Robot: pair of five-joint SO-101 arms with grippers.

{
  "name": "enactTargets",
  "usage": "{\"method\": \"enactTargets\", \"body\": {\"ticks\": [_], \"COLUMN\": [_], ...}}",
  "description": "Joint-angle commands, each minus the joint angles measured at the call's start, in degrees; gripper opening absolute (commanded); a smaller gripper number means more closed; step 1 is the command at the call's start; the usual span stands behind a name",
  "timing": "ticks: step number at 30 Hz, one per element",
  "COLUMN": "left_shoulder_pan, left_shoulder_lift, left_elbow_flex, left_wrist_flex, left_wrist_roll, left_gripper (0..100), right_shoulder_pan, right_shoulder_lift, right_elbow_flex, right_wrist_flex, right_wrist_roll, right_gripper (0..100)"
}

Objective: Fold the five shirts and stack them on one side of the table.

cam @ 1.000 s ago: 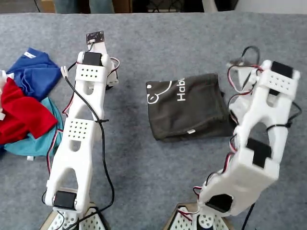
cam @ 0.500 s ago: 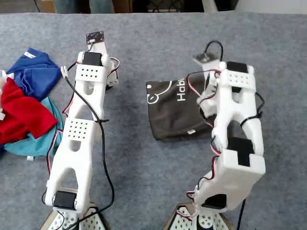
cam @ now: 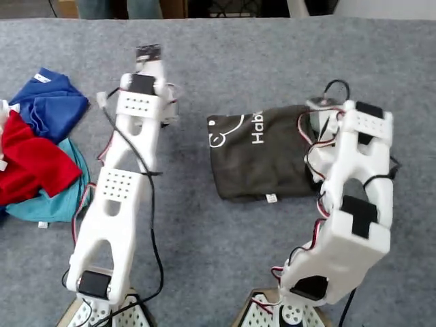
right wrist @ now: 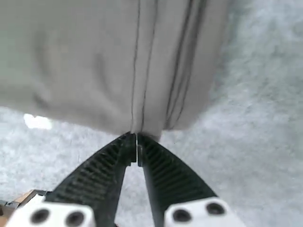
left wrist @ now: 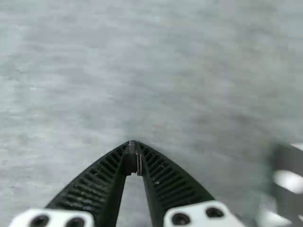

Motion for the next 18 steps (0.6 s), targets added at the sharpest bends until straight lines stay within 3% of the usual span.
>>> {"method": "enactTargets", "body": {"ticks": [1, 5, 9, 15, 18], "left_shoulder_pan": [8.48, 15.34, 15.78, 13.05, 10.77], "left_shoulder_lift": [-10.11, -10.99, -7.74, 1.58, 3.43], "left_elbow_flex": [-2.42, -1.19, -0.22, 5.14, 2.33], "left_wrist_flex": [-0.7, -6.68, -13.36, -23.3, -24.79], "left_wrist_roll": [-1.14, -9.67, -8.35, 0.53, 5.45], "left_gripper": [3, 3, 3, 3, 3], "right_shoulder_pan": [1.67, 0.62, -1.76, 0.97, 4.04], "right_shoulder_lift": [-7.25, -10.24, -8.13, 0.84, 5.67], "right_elbow_flex": [-5.14, -4.88, -0.04, 10.59, 10.15], "right_wrist_flex": [3.34, 1.32, -6.24, -21.89, -22.86], "right_wrist_roll": [-0.62, -0.88, -4.75, -5.1, -5.1], "right_gripper": [1.5, 1.5, 1.5, 1.5, 1.5]}}
